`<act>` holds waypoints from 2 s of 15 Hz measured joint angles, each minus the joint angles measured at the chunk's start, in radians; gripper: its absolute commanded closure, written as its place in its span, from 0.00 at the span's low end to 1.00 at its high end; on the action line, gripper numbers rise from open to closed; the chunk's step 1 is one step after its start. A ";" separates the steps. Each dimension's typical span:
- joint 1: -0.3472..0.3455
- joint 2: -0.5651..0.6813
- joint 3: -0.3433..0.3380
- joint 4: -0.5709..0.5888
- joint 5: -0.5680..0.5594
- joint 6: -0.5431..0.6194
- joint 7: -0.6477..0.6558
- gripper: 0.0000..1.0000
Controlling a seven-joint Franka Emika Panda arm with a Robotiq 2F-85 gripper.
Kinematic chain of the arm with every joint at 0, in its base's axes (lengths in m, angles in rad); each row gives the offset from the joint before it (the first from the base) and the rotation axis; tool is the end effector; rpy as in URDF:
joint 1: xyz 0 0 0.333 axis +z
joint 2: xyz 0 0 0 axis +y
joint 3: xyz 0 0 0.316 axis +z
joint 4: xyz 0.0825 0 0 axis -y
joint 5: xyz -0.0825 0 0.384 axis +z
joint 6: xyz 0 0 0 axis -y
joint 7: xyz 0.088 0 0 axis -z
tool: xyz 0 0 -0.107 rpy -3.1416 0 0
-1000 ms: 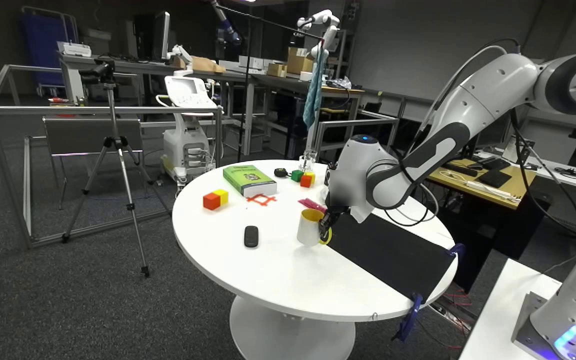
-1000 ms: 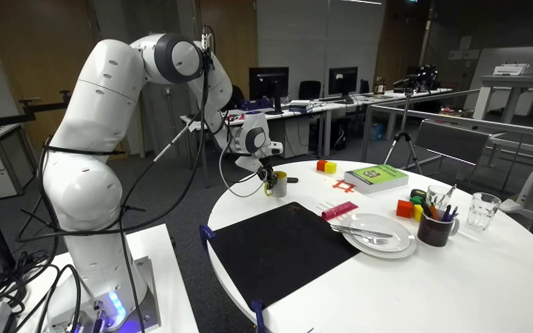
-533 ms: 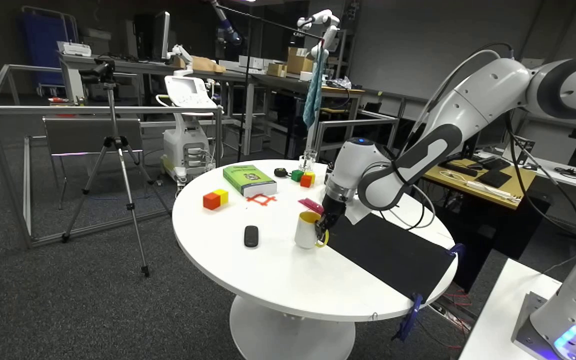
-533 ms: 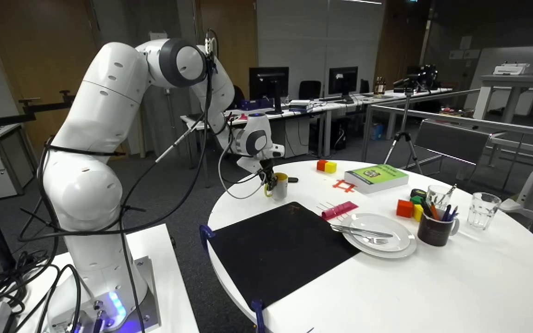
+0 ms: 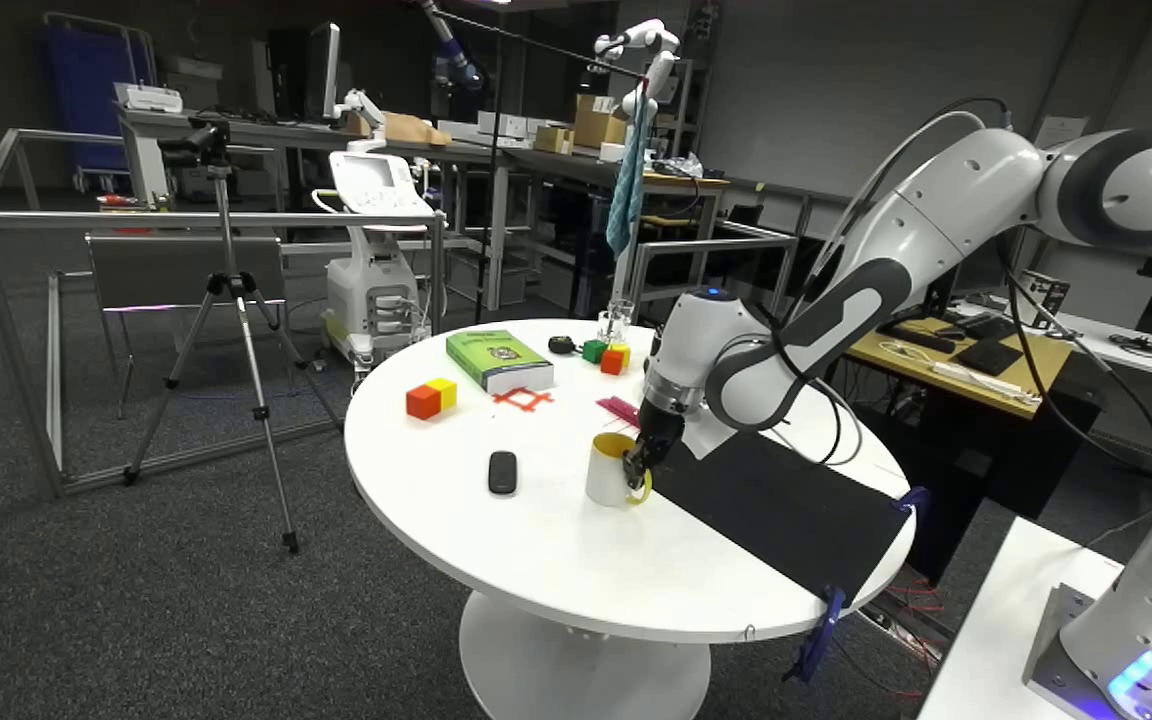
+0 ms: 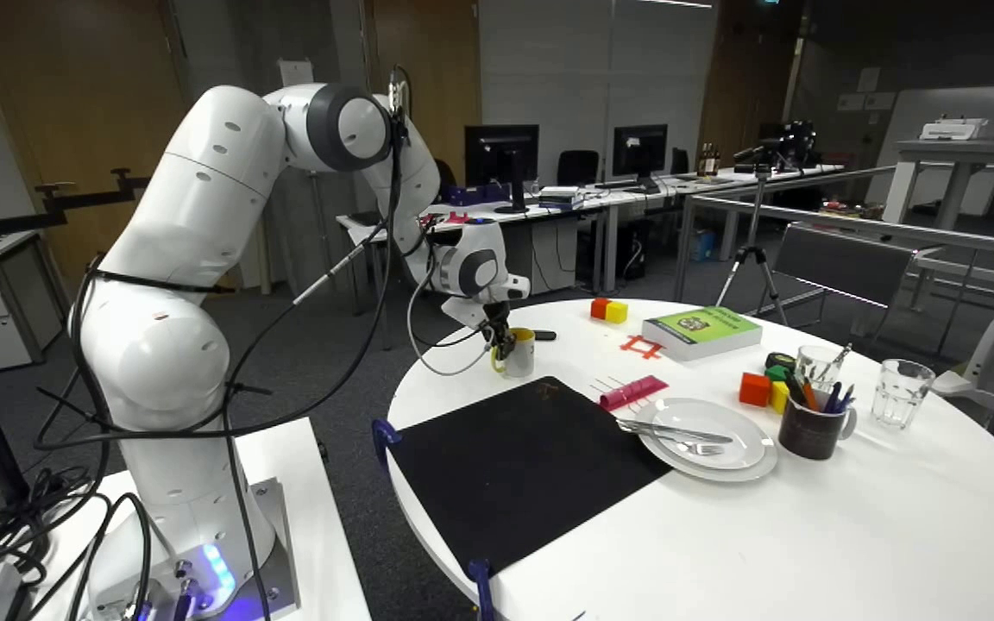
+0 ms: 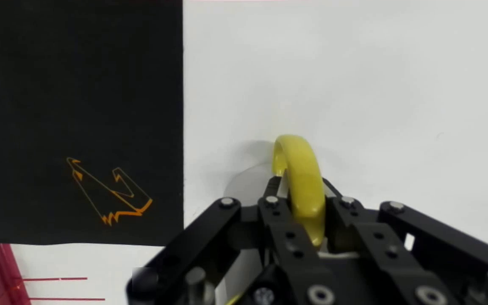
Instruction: Move the white mug to the left of the black mat
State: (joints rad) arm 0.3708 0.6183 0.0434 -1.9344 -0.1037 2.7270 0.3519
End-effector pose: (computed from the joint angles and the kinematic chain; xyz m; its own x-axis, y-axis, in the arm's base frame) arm 0.5825 0.2590 0.1794 0.9750 0.1381 0.1740 0.1453 -0.9890 -0.0293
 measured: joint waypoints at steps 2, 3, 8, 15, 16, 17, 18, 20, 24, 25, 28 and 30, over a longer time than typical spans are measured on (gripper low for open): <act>0.009 0.000 -0.002 0.008 0.000 0.000 0.001 0.42; 0.011 0.000 -0.002 0.011 0.000 0.000 0.001 0.35; 0.022 -0.014 -0.014 0.024 -0.002 -0.021 0.006 0.00; 0.023 -0.128 -0.040 0.035 -0.002 -0.232 0.027 0.00; 0.017 -0.143 -0.039 0.041 -0.001 -0.266 0.027 0.00; 0.010 -0.158 -0.037 0.047 0.000 -0.298 0.027 0.00; 0.000 -0.170 -0.034 0.052 0.001 -0.326 0.027 0.00; -0.021 -0.196 -0.026 0.055 0.006 -0.365 0.024 0.00; -0.072 -0.261 -0.005 0.040 0.024 -0.387 0.010 0.00; -0.084 -0.280 -0.001 0.030 0.033 -0.387 0.001 0.00; -0.115 -0.347 0.005 -0.029 0.055 -0.387 -0.032 0.00; -0.136 -0.396 0.009 -0.087 0.073 -0.381 -0.056 0.00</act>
State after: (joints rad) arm 0.2348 0.2226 0.0524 -2.0215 -0.0306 2.3462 0.2955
